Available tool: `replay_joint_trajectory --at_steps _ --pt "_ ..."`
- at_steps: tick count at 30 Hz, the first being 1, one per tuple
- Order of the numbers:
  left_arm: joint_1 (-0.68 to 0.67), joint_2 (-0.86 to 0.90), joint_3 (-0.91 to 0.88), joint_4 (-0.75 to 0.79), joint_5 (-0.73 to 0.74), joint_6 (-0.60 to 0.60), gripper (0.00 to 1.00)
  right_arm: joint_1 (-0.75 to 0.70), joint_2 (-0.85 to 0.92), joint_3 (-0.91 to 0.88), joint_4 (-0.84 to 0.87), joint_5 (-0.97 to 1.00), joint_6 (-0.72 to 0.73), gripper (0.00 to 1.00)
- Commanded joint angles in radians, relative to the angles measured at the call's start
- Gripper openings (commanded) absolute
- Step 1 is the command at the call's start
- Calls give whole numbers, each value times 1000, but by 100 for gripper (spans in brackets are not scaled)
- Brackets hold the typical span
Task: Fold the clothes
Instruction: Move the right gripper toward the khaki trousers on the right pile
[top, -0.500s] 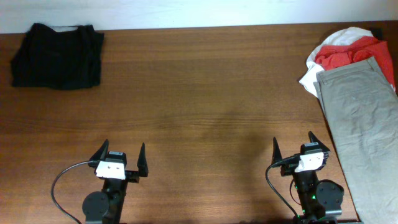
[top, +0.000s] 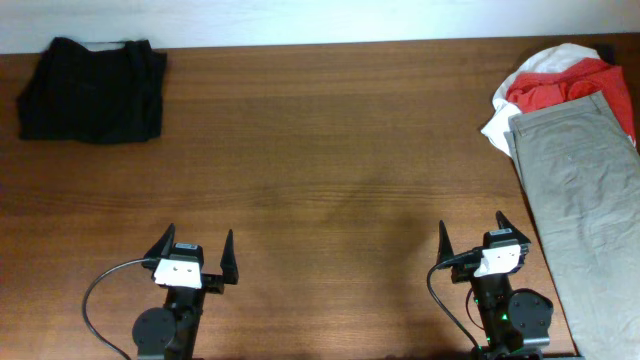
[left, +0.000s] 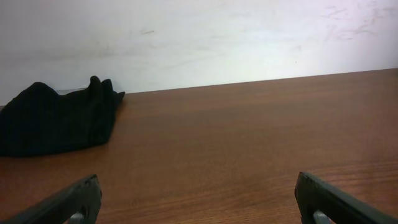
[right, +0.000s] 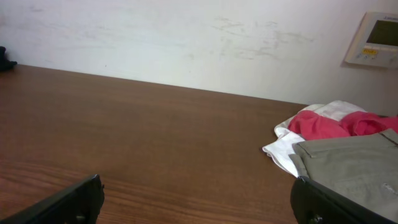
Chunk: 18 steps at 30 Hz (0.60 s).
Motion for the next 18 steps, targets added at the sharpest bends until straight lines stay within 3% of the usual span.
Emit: replay_joint_trajectory --at_steps 1,8,12,16,18 --pt "4 -7 -5 -4 -3 12 99 -8 -1 -9 2 -20 1 99" --pt "4 -7 -5 -4 -3 12 99 -8 -1 -9 63 -26 2 99" --pt "4 -7 -5 -4 -3 12 99 -8 -1 -9 79 -477 360 99" --pt "4 -7 -5 -4 -3 12 99 -8 -1 -9 165 -512 500 99" --pt "4 -7 -5 -4 -3 12 99 -8 -1 -8 291 -506 515 99"
